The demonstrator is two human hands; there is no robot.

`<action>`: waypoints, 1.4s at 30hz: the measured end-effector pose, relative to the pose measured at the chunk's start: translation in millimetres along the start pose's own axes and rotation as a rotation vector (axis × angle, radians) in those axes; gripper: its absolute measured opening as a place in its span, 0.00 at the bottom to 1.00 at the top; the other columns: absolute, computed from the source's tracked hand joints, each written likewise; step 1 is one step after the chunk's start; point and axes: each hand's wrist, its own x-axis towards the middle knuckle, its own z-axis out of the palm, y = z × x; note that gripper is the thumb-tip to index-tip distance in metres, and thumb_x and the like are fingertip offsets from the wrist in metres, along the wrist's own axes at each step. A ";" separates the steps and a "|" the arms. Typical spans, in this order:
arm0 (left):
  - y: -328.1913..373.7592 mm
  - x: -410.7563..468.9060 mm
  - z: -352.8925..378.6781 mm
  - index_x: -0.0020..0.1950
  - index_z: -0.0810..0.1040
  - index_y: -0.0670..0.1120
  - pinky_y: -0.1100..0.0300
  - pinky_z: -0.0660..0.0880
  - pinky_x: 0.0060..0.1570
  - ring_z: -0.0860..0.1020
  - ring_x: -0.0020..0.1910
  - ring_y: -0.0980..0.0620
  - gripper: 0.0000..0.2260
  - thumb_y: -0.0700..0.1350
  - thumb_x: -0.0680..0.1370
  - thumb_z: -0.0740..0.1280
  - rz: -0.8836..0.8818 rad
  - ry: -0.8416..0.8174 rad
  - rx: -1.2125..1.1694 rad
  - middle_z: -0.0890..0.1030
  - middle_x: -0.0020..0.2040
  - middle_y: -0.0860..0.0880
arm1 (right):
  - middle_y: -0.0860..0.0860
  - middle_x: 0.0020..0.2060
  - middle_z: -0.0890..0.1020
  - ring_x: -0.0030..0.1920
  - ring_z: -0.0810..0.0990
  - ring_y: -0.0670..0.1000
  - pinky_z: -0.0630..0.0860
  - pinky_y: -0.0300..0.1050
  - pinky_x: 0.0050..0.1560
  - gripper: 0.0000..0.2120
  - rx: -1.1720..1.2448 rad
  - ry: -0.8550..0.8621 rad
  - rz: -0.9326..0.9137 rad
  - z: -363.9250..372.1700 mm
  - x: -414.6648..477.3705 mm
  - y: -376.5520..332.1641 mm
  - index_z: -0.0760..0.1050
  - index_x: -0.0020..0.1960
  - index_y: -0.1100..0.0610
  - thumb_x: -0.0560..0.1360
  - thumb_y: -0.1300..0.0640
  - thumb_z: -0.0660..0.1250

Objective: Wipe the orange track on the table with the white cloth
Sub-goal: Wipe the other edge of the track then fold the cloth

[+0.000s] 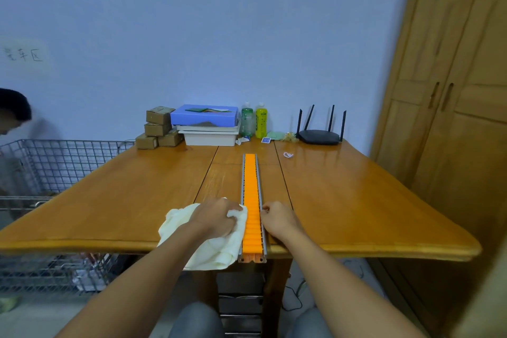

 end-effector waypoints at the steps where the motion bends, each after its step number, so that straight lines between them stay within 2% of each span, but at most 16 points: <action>1: 1.6 -4.4 -0.5 0.71 0.78 0.55 0.56 0.76 0.62 0.77 0.66 0.47 0.19 0.45 0.80 0.64 0.003 -0.003 -0.001 0.78 0.71 0.50 | 0.48 0.41 0.82 0.40 0.80 0.48 0.72 0.43 0.33 0.11 0.000 0.004 0.004 -0.5 -4.5 0.0 0.80 0.52 0.49 0.82 0.51 0.59; 8: 10.1 -34.8 -8.2 0.70 0.79 0.54 0.53 0.77 0.62 0.77 0.64 0.48 0.19 0.46 0.80 0.63 0.026 -0.036 -0.008 0.80 0.69 0.50 | 0.49 0.36 0.79 0.35 0.77 0.50 0.70 0.43 0.34 0.09 -0.035 -0.014 0.034 -6.7 -29.0 -3.7 0.79 0.46 0.50 0.80 0.53 0.61; 14: 19.7 -54.2 -10.8 0.69 0.79 0.56 0.55 0.75 0.63 0.77 0.65 0.50 0.18 0.49 0.79 0.66 0.022 -0.019 -0.014 0.79 0.69 0.53 | 0.51 0.37 0.79 0.36 0.77 0.49 0.72 0.44 0.36 0.09 -0.075 -0.027 0.047 -11.3 -43.3 -6.8 0.78 0.45 0.53 0.81 0.53 0.62; 32: 36.7 -99.5 -19.0 0.69 0.80 0.53 0.52 0.73 0.66 0.74 0.68 0.50 0.16 0.48 0.81 0.65 0.064 -0.041 -0.083 0.78 0.71 0.52 | 0.50 0.37 0.78 0.35 0.75 0.49 0.68 0.42 0.32 0.08 -0.160 0.017 0.066 -14.3 -78.6 -15.2 0.79 0.45 0.54 0.80 0.51 0.66; 37: 39.0 -107.3 -23.4 0.70 0.79 0.52 0.53 0.73 0.67 0.74 0.69 0.50 0.16 0.47 0.82 0.66 0.072 -0.055 -0.084 0.78 0.71 0.52 | 0.52 0.41 0.81 0.40 0.80 0.50 0.73 0.42 0.35 0.07 -0.152 0.004 0.053 -16.9 -88.1 -13.1 0.79 0.47 0.54 0.80 0.51 0.66; 42: 40.3 -112.9 -25.5 0.69 0.79 0.53 0.51 0.74 0.67 0.74 0.69 0.51 0.17 0.48 0.81 0.66 0.068 -0.051 -0.077 0.78 0.71 0.52 | 0.51 0.38 0.79 0.38 0.78 0.50 0.72 0.43 0.36 0.09 -0.148 -0.022 0.034 -20.4 -95.3 -11.2 0.79 0.46 0.54 0.80 0.50 0.66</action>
